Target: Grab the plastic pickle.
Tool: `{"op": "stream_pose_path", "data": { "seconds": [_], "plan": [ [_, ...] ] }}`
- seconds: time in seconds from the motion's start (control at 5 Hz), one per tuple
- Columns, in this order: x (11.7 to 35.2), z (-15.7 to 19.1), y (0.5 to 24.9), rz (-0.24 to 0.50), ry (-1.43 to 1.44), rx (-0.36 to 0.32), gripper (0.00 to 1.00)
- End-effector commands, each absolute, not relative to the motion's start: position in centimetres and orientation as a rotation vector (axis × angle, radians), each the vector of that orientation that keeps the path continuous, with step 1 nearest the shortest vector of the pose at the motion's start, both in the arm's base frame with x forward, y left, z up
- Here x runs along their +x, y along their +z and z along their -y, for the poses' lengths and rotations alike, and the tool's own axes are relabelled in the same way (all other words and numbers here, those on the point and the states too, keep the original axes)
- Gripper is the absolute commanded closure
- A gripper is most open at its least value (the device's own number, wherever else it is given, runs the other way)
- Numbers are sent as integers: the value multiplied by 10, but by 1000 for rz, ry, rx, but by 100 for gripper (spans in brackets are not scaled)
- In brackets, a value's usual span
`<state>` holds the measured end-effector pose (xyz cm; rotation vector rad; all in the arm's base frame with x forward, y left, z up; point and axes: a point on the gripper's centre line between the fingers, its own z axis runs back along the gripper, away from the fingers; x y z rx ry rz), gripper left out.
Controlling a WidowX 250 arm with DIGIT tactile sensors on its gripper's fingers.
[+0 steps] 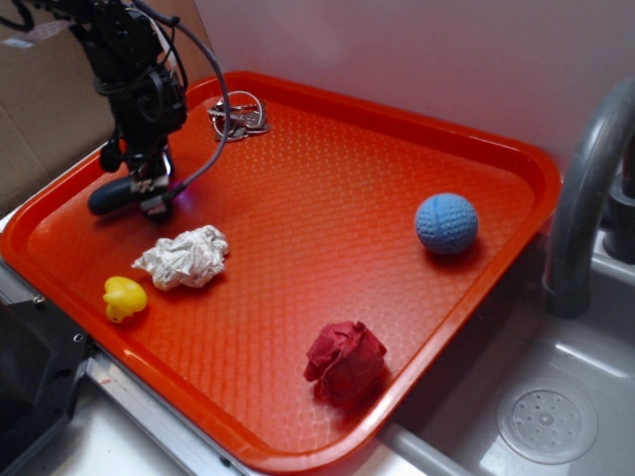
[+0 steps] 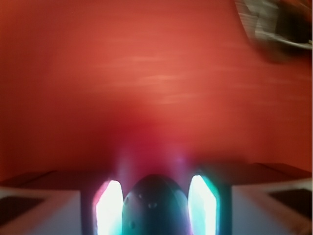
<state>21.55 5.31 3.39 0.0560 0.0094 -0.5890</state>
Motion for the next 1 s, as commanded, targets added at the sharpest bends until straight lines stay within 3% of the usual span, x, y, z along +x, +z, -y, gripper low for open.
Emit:
{"op": "stream_pose_path", "data": {
  "seconds": [0.0,0.2,0.4,0.6,0.8],
  "plan": [
    [210,-43,132,62,-232,-200,100],
    [222,-44,170,91,-17,-227,100],
    [236,-33,201,203,41,-91,100],
    [245,-24,209,239,-28,-121,100],
    [243,-25,201,221,-43,-136,100]
  ]
}}
